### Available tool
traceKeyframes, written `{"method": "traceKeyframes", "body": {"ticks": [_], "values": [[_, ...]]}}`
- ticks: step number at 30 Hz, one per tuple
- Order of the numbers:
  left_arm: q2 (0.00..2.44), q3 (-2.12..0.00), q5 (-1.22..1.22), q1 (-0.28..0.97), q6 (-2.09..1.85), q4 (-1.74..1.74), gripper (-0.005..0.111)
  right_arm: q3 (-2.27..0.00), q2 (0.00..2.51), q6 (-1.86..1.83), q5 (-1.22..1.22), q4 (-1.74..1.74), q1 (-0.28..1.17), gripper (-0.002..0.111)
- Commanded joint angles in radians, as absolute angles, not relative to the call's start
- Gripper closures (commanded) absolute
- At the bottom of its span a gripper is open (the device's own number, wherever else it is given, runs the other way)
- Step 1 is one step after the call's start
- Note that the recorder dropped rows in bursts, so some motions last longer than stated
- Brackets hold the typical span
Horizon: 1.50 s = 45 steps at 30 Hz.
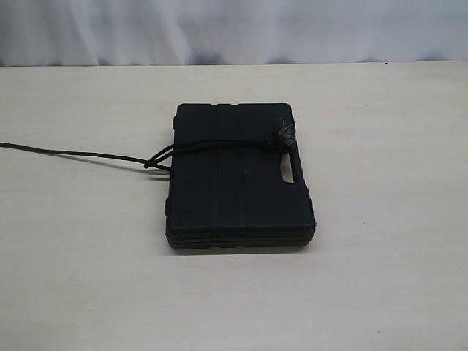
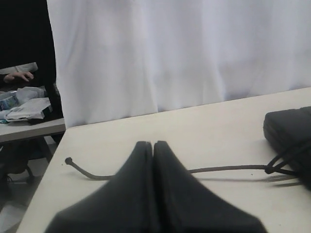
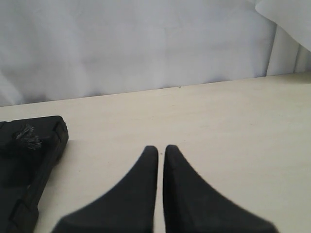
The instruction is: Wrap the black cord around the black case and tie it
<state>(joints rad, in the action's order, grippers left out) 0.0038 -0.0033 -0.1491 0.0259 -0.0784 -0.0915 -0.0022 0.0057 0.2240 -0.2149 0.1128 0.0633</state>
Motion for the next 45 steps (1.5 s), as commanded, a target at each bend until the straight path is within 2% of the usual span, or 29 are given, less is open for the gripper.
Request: {"method": "traceKeyframes", "body": {"ticks": [1,28,34,45], "values": [[0.0,0.0,-0.143,0.024,-0.08,-0.14,0.107,0.0,0.0,0.221,-0.213,0.113,0.106,0.104],[0.0,0.0,-0.143,0.024,-0.08,-0.14,0.107,0.0,0.0,0.221,-0.211,0.113,0.102,0.104],[0.0,0.0,-0.143,0.024,-0.08,-0.14,0.107,0.0,0.0,0.221,-0.211,0.113,0.024,0.104],[0.0,0.0,-0.143,0.024,-0.08,-0.14,0.107,0.0,0.0,0.221,-0.211,0.113,0.038,0.104]]}}
